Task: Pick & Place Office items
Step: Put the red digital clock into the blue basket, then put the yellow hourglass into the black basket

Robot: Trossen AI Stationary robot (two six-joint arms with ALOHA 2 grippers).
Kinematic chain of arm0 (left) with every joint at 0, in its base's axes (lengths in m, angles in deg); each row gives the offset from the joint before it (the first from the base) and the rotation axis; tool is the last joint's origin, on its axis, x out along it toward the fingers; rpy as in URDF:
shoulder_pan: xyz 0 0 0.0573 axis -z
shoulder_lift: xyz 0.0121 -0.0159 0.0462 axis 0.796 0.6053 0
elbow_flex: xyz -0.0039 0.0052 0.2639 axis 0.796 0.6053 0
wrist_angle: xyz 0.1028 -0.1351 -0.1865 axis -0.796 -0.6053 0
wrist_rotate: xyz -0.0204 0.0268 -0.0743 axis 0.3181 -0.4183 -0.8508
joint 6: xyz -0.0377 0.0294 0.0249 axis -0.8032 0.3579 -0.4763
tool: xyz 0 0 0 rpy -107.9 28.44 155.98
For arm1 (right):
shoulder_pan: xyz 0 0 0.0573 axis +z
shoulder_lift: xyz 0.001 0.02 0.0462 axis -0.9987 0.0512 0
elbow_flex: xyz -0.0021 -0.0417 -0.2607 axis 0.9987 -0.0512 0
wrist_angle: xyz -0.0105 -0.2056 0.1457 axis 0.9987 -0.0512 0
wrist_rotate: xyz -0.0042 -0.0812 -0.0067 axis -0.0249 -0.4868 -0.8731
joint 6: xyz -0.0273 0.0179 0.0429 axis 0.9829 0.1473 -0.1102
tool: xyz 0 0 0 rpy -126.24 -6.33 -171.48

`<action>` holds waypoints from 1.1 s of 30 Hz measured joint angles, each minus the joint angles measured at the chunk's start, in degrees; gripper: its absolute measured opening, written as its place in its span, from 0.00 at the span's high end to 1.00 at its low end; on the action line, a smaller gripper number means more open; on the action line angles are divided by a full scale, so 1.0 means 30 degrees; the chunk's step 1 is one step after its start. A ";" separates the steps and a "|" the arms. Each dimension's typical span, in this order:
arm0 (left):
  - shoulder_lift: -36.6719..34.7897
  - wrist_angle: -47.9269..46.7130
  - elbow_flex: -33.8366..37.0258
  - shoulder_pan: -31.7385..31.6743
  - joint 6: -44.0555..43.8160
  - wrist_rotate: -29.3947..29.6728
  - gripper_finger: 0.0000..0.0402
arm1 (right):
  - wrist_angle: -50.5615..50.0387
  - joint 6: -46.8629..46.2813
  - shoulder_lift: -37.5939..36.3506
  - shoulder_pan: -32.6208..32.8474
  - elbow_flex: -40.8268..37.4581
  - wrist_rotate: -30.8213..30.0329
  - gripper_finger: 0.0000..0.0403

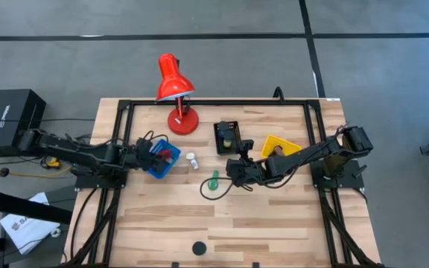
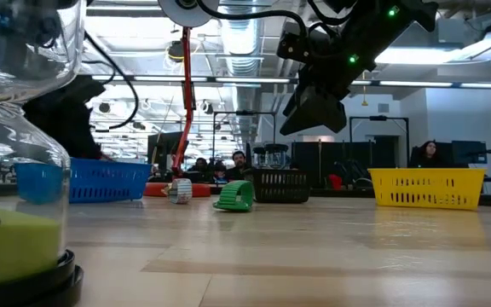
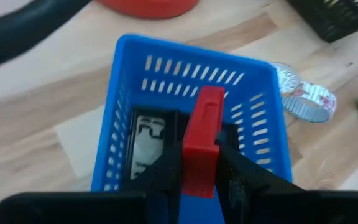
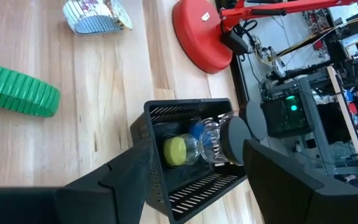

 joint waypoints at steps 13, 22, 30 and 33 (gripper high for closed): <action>0.0021 0.0630 0.0819 -0.0009 -0.0218 -0.0017 0.81 | 0.0177 0.0007 0.0000 -0.0106 0.0000 0.0051 0.41; 0.0021 0.1752 0.0819 -0.0011 -0.0040 -0.0495 0.76 | 0.0191 0.0073 0.0000 -0.0118 0.0000 0.0517 0.41; 0.0021 0.3006 0.0819 -0.0011 0.0469 0.0175 0.75 | 0.0198 0.0066 0.0000 -0.0235 0.0000 0.0539 0.41; 0.0021 0.3084 0.0819 -0.0011 0.0496 0.0930 0.75 | 0.0198 0.0066 0.0007 -0.0228 0.0000 0.0539 0.41</action>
